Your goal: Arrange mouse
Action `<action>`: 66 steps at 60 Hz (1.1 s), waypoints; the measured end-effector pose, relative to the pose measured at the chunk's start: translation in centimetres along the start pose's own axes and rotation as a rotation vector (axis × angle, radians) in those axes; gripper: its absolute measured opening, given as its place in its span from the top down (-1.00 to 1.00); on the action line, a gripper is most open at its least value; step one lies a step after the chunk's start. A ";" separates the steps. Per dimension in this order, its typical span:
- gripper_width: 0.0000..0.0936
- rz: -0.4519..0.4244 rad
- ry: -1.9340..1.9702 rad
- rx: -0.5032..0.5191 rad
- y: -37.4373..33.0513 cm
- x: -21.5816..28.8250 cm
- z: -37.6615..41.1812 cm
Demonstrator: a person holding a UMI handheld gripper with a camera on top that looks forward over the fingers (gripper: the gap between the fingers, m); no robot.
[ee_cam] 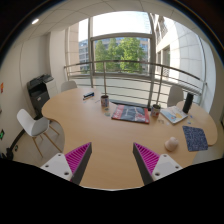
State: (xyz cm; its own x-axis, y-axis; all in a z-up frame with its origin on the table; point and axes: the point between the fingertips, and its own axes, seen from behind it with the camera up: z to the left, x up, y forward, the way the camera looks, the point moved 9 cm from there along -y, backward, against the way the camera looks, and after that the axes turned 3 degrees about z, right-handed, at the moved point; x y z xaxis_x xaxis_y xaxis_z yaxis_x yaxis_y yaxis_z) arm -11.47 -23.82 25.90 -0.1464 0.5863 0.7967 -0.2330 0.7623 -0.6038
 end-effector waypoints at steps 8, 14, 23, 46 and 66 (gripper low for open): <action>-0.82 0.073 0.022 -0.024 0.5 -3.1 -2.1; -0.81 0.113 0.032 -0.052 3.1 -7.3 -9.0; -0.81 0.127 0.054 -0.133 7.2 -10.6 -18.8; -0.81 0.068 0.164 -0.198 20.0 -9.3 -32.5; -0.43 0.066 0.143 -0.220 24.8 -7.4 -34.5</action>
State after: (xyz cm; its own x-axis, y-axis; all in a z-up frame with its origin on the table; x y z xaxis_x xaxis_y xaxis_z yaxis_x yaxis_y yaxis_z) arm 17.03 0.23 4.13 -0.0138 0.6575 0.7533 -0.0102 0.7532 -0.6577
